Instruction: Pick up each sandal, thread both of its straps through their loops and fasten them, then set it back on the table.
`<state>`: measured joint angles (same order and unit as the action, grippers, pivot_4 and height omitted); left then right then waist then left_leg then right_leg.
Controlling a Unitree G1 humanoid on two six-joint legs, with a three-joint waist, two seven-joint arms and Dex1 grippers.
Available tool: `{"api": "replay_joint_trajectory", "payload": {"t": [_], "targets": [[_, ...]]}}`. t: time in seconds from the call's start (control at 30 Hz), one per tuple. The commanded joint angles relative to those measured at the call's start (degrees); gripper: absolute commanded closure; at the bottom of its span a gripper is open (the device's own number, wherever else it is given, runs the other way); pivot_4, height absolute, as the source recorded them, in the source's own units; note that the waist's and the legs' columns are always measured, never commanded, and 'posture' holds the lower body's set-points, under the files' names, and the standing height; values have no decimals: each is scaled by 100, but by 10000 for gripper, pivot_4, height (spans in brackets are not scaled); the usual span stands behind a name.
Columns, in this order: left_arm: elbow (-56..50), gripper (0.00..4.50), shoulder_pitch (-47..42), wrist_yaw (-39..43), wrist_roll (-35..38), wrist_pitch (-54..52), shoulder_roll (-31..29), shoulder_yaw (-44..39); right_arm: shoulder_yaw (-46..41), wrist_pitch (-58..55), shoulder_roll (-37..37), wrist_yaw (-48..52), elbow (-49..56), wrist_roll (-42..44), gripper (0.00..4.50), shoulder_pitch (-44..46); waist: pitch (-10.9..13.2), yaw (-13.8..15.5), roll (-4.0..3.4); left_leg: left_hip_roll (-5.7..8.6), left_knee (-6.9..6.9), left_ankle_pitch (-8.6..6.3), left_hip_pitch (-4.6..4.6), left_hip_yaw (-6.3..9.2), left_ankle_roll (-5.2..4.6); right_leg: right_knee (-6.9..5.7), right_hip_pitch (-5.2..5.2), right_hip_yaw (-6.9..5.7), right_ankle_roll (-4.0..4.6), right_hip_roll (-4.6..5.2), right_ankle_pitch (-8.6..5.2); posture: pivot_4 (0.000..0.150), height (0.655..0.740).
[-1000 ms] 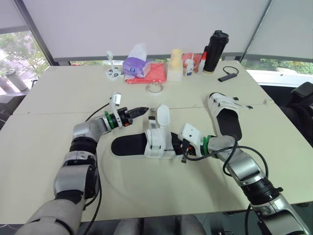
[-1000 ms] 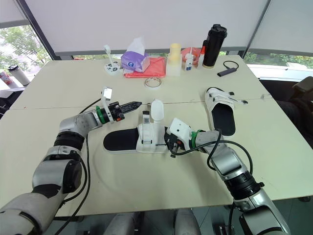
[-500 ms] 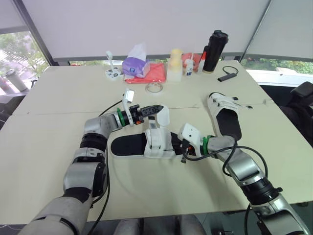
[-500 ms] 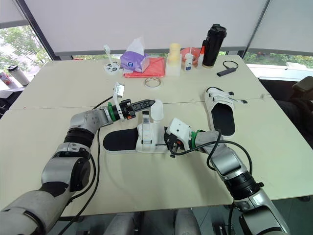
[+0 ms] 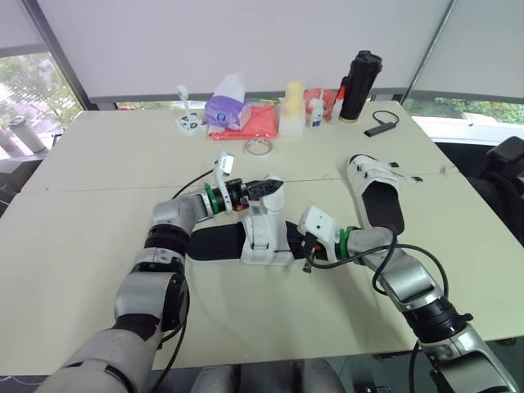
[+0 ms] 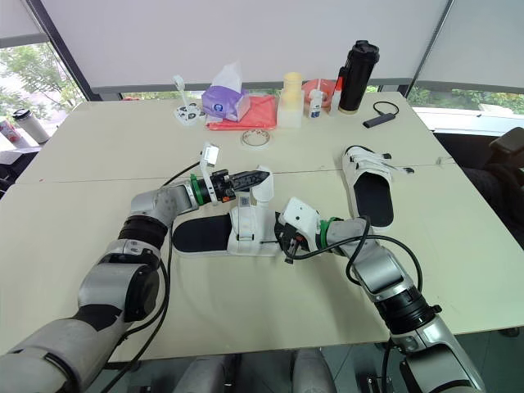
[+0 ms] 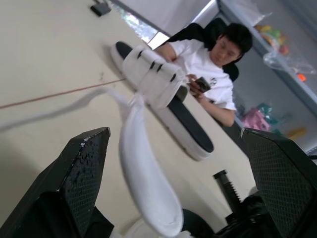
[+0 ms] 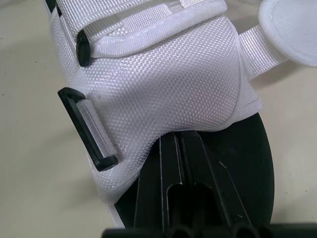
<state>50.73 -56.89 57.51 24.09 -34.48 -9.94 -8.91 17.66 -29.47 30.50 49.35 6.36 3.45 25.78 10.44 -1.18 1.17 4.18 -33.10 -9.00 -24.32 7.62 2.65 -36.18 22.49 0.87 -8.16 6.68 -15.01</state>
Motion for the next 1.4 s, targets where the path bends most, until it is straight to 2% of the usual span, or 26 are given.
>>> {"api": "replay_joint_trajectory", "payload": {"t": [0.03, 0.5, 1.4], "targets": [[242, 953, -337, -81, -82, 286, 101, -3, 157, -94, -29, -15, -174, -99, 45000, -85, 0, 1, 0, 0, -1, 0, 0, 0, 0, 0, 0, 0, 0, 0, 0, 1500, 7296], [1252, 953, -1058, -32, 86, 383, 516, -431, 144, -124, -46, -61, -127, -101, 45000, -118, 1, -4, 1, 1, -2, 0, 0, -1, 0, -1, -1, -1, -8, 0, 2, 1500, 7296], [980, 953, -1548, -85, 468, 148, 311, -1041, 194, -86, -35, -30, -152, -107, 45000, -110, 1, -7, 1, 1, -3, 1, 0, -1, 0, -1, -2, -2, -11, -1, 4, 1500, 7296]]}}
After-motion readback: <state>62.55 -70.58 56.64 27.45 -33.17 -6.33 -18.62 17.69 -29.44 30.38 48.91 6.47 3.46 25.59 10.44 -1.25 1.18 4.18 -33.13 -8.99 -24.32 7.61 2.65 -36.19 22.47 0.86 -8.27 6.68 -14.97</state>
